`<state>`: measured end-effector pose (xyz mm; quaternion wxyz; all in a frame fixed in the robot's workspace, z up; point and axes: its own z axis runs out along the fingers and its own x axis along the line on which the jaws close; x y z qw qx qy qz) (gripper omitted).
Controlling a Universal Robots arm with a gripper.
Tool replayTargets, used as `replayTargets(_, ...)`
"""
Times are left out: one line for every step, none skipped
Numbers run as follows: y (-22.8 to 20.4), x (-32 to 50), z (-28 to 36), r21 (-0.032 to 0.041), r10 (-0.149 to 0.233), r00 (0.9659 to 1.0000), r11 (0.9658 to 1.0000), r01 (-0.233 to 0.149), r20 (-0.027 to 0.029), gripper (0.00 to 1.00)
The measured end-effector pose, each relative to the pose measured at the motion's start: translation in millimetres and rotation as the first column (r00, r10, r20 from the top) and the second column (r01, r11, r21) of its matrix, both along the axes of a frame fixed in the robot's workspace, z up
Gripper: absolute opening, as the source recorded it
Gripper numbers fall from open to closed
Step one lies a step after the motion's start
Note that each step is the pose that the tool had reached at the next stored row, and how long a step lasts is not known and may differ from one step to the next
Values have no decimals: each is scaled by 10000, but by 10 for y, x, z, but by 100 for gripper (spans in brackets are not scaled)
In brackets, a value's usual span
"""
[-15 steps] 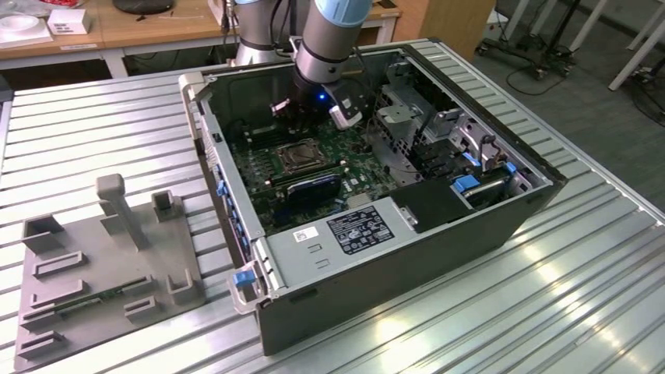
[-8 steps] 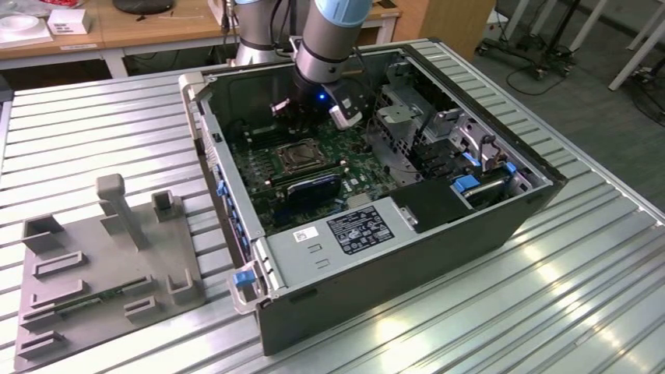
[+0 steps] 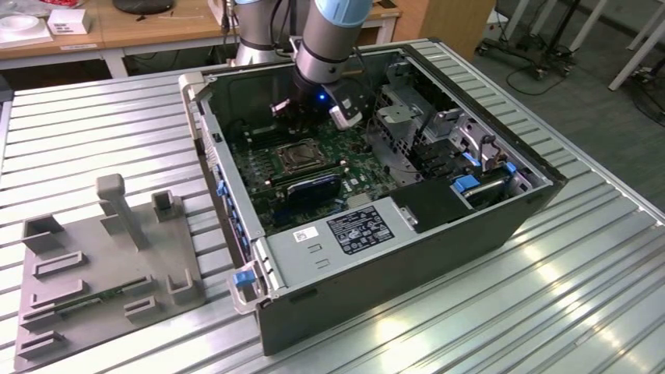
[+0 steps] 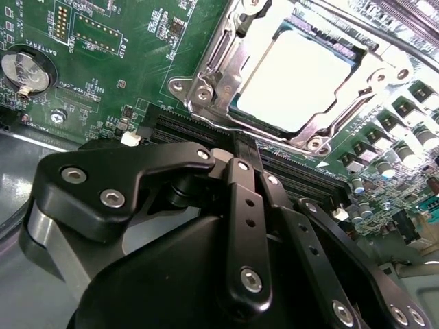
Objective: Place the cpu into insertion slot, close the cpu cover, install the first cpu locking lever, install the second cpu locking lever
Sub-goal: 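Install the first cpu locking lever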
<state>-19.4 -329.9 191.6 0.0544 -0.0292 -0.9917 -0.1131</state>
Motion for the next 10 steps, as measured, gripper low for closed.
replayTargets(-1,0,-2,-2,-1,10000,10000,1,0,11)
replayTargets(-2,0,-3,-1,0,10000,10000,0,0,11)
replayTargets(-4,0,-3,-10,0,10000,10000,0,3,11)
replayTargets(-3,0,-3,-2,1,10000,10000,-1,1,11)
replayTargets(-3,0,-4,2,1,10000,10000,-1,0,11)
replayTargets(-2,0,-4,4,1,10000,10000,-1,0,11)
replayTargets(-2,0,-5,5,1,10000,10000,-1,1,11)
replayTargets(-2,0,-4,5,1,10000,10000,-1,1,11)
replayTargets(-2,0,-5,5,1,10000,10000,-1,1,11)
replayTargets(-2,0,-5,5,1,10000,10000,-1,1,11)
